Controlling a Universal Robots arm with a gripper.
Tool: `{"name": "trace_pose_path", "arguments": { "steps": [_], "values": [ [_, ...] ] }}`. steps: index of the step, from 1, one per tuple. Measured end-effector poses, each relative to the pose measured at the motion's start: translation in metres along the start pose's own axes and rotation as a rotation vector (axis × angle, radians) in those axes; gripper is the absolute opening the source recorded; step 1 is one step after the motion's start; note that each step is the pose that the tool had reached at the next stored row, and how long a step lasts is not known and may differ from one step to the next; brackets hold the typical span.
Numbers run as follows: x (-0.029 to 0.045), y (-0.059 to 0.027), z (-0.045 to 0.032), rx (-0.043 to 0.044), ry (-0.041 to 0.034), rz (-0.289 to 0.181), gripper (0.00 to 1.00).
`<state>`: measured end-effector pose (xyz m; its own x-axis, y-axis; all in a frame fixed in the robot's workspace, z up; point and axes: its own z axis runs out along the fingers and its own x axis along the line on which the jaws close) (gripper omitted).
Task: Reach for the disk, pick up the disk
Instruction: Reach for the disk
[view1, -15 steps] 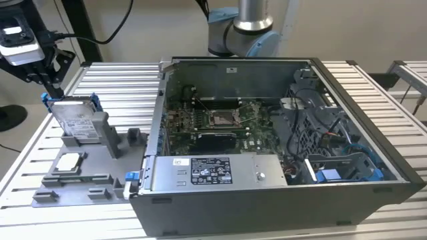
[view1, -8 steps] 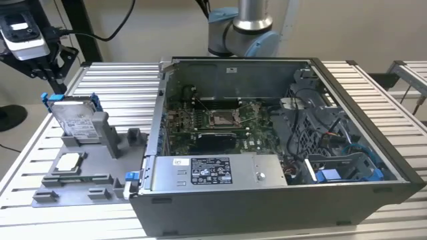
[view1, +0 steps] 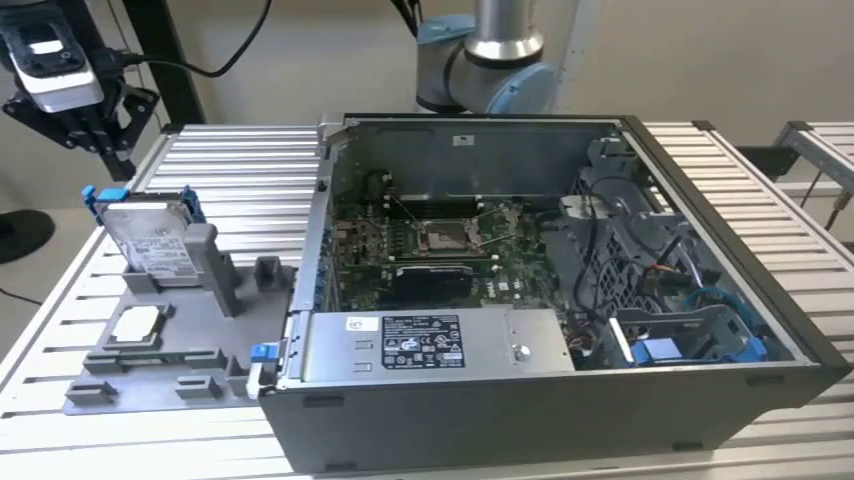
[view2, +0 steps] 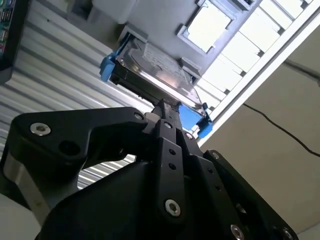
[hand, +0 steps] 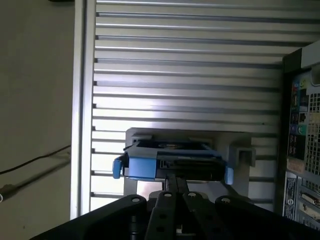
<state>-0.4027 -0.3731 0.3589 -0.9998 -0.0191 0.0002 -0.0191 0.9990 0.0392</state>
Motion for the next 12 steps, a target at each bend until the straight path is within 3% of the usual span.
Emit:
{"name": "trace_pose_path", "arguments": {
  "steps": [9,12],
  "values": [
    [0.0150,-0.0007,0.0004,0.0000,-0.0004,0.000,0.00],
    [0.0168,-0.0030,0.0003,0.0000,-0.0004,0.000,0.00]
  ]
}}
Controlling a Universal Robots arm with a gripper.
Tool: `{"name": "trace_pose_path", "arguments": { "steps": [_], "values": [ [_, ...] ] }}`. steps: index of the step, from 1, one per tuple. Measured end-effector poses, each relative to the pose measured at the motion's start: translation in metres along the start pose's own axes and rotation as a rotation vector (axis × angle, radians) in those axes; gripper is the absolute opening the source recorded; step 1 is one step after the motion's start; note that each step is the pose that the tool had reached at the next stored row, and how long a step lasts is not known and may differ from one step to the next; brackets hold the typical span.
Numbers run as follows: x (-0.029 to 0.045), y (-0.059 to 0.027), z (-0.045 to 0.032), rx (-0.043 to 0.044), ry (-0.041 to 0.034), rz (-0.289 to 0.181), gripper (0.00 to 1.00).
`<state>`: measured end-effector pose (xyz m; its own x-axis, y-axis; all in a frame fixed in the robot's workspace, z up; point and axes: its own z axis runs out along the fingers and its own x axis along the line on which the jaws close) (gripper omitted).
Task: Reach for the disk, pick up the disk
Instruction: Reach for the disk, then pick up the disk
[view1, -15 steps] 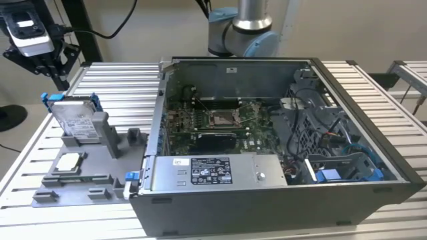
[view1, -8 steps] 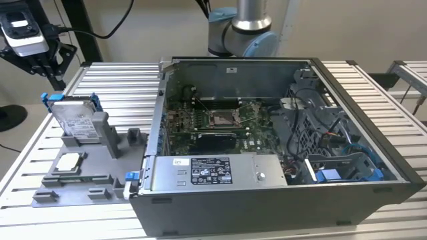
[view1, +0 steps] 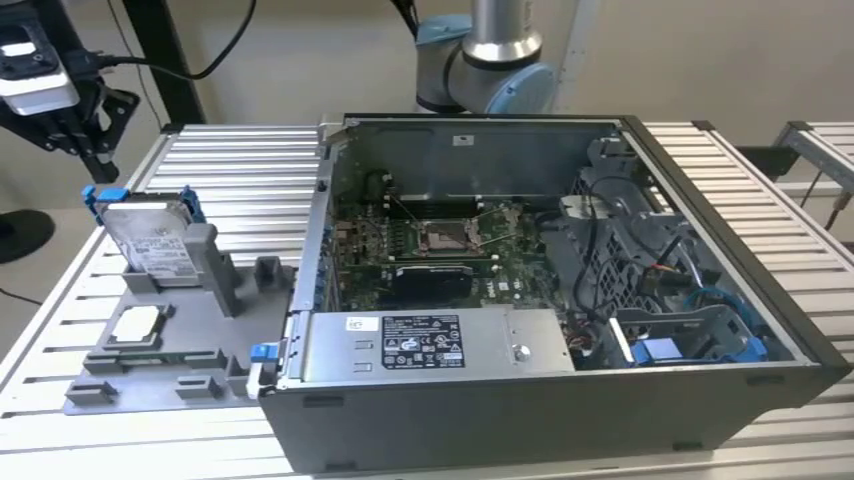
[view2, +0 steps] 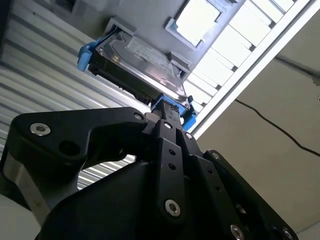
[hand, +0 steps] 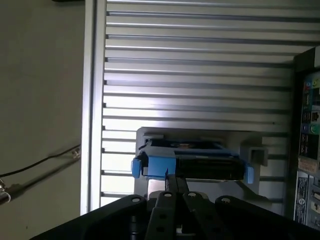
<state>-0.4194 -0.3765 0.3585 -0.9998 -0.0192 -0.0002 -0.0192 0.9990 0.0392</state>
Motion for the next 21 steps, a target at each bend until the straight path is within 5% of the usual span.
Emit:
{"name": "trace_pose_path", "arguments": {
  "steps": [21],
  "values": [
    [0.0075,-0.0042,0.0002,-0.0005,-0.0001,0.000,0.00]
  ]
}}
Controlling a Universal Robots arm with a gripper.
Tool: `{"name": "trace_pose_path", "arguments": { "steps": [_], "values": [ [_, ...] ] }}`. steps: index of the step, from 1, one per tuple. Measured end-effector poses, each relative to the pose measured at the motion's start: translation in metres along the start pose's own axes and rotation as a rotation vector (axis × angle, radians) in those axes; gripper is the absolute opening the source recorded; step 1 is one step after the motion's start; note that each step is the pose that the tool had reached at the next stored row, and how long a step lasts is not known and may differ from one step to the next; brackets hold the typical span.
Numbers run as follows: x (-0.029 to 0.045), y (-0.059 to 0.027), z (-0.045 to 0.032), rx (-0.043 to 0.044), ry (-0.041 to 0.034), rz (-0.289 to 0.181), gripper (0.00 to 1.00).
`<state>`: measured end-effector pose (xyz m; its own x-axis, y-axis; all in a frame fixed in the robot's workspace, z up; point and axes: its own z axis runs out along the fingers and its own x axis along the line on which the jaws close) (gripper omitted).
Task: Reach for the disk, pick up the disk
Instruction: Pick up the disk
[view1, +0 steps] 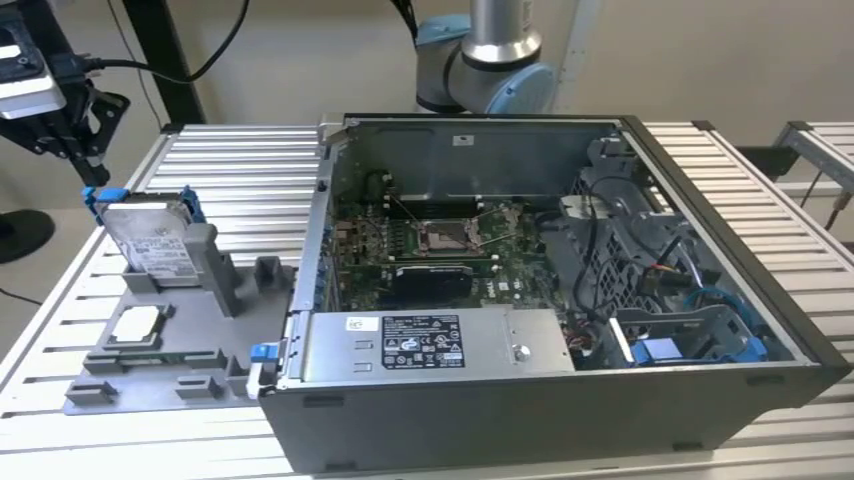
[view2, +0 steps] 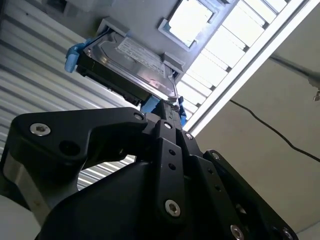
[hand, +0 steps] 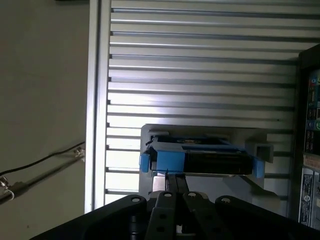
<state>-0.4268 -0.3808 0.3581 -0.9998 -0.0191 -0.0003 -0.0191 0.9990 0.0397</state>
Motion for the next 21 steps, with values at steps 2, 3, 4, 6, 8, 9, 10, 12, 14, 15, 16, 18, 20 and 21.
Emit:
{"name": "trace_pose_path", "arguments": {
  "steps": [2,3,4,6,8,9,10,12,14,15,16,18,20,21],
  "values": [
    [0.0000,0.0000,0.0000,0.0000,0.0000,0.000,0.00],
    [0.0000,0.0000,0.0000,0.0000,0.0000,0.000,0.00],
    [0.0000,0.0000,0.0000,-0.0001,0.0001,0.000,0.00],
    [0.0000,0.0000,0.0000,-0.0001,0.0001,0.000,0.00],
    [0.0000,0.0000,0.0000,-0.0001,0.0001,-0.003,0.00],
    [0.0000,0.0000,0.0000,-0.0001,0.0004,-0.007,0.00],
    [0.0001,0.0000,0.0000,-0.0001,0.0007,-0.015,0.00],
    [0.0001,0.0000,0.0000,-0.0001,0.0015,-0.038,0.00],
    [0.0000,0.0000,0.0000,-0.0001,0.0025,-0.062,0.00],
    [0.0000,0.0000,0.0000,0.0000,0.0031,-0.076,0.00],
    [0.0000,0.0000,0.0000,-0.0001,0.0036,-0.090,0.00],
    [0.0000,0.0000,0.0000,-0.0001,0.0048,-0.120,0.00],
    [0.0000,0.0000,0.0000,-0.0001,0.0060,-0.149,0.00],
    [0.0000,0.0000,0.0000,-0.0001,0.0065,-0.164,0.00]
  ]
}}
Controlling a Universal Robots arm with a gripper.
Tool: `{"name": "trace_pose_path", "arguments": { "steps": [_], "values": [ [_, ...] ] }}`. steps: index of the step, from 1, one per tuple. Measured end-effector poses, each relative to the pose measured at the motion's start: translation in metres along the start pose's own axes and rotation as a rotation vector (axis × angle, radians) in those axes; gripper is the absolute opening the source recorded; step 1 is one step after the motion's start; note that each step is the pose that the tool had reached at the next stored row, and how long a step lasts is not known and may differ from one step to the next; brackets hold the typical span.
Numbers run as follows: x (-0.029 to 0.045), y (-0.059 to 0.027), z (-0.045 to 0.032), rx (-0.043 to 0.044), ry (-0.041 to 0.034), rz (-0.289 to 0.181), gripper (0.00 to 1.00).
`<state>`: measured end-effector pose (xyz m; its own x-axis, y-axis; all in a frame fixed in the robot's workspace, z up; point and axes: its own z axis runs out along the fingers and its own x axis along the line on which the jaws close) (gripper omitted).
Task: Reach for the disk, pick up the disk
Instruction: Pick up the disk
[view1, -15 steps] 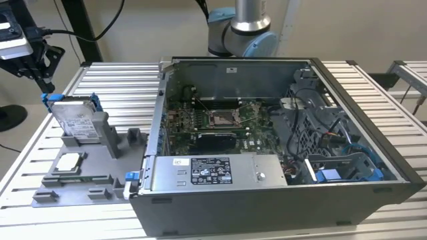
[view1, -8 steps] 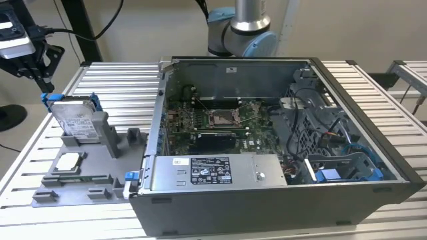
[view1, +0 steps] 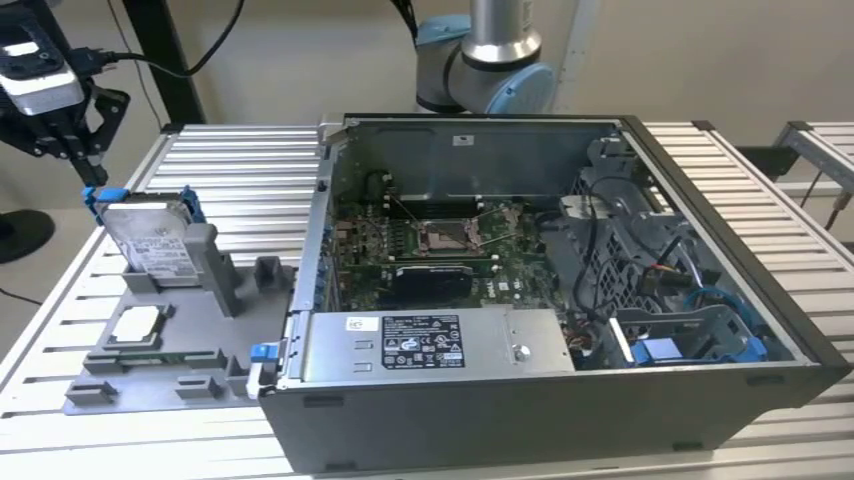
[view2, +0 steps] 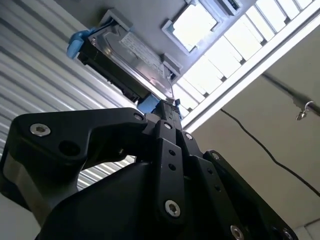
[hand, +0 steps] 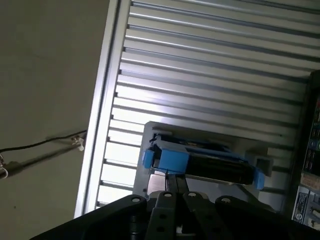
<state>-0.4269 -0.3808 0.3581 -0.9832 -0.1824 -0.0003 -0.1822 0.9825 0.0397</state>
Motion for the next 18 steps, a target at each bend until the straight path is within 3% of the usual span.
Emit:
{"name": "trace_pose_path", "arguments": {
  "steps": [3,12,18],
  "values": [
    [0.0000,0.0000,0.0000,0.0000,0.0014,-0.034,0.00],
    [0.0000,0.0000,0.0000,0.0000,0.0018,-0.047,0.00],
    [0.0000,0.0000,0.0000,0.0000,0.0045,-0.112,0.00]
  ]
}}
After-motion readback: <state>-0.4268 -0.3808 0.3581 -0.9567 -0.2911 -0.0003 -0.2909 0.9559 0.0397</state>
